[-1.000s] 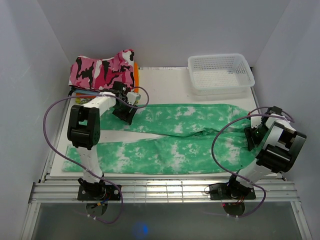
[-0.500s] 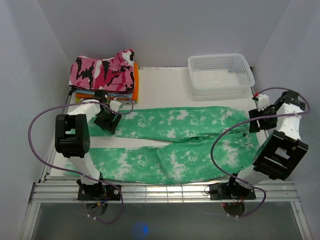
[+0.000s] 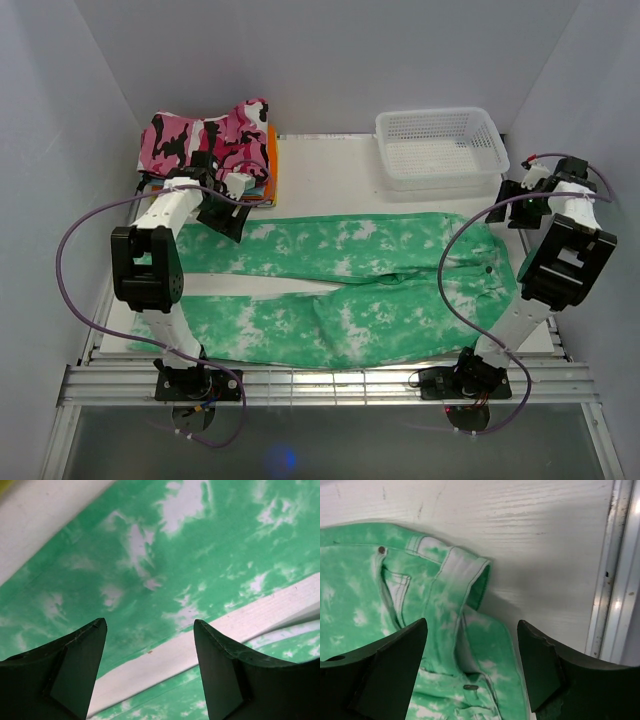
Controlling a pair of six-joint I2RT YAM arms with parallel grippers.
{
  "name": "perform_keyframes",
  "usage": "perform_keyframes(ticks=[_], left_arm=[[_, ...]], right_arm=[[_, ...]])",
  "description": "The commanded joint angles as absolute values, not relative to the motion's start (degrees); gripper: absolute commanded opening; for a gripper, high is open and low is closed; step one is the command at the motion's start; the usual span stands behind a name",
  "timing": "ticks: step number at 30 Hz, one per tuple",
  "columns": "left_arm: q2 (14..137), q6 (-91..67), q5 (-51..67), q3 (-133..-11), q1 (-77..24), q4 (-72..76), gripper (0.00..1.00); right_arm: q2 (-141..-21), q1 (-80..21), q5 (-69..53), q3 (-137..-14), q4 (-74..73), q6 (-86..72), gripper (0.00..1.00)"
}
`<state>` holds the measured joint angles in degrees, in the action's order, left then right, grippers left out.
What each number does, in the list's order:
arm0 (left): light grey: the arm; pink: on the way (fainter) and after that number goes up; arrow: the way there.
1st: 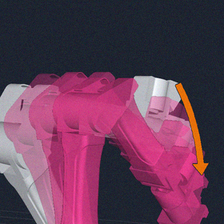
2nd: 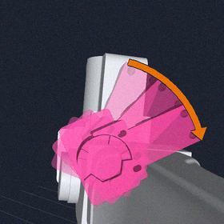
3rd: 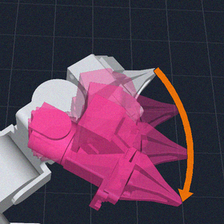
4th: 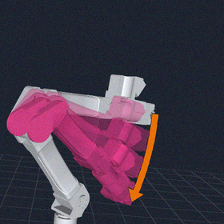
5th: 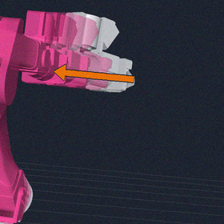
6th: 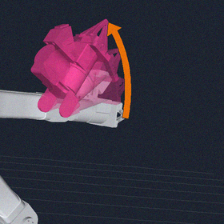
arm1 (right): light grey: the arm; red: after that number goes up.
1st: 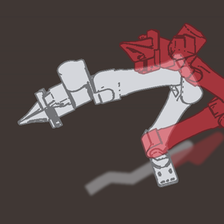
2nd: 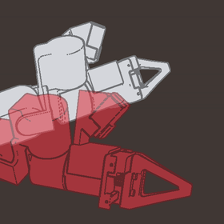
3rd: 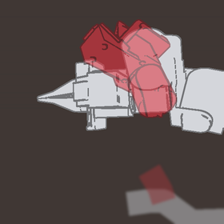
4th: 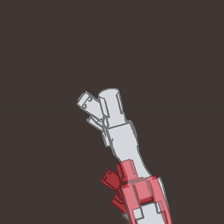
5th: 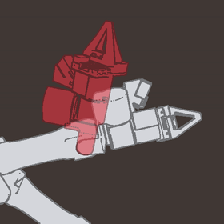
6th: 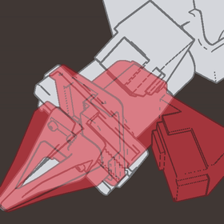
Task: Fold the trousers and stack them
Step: Flatten the trousers out
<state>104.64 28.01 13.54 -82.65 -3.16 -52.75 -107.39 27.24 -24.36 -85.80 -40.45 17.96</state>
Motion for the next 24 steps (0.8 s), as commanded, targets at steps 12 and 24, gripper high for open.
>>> perform_keyframes(ticks=[12, 24], left_arm=[[99.58, 26.90, 13.89, -84.38, -3.69, -58.89, 0.82], [99.14, 27.77, 12.31, -84.02, -3.69, -59.85, 0.82]], right_arm=[[-117.07, 24.44, -32.25, -83.85, -32.53, 8.18, 0.74], [-103.82, 22.06, -41.92, -75.60, -20.67, 6.05, 0.36]])
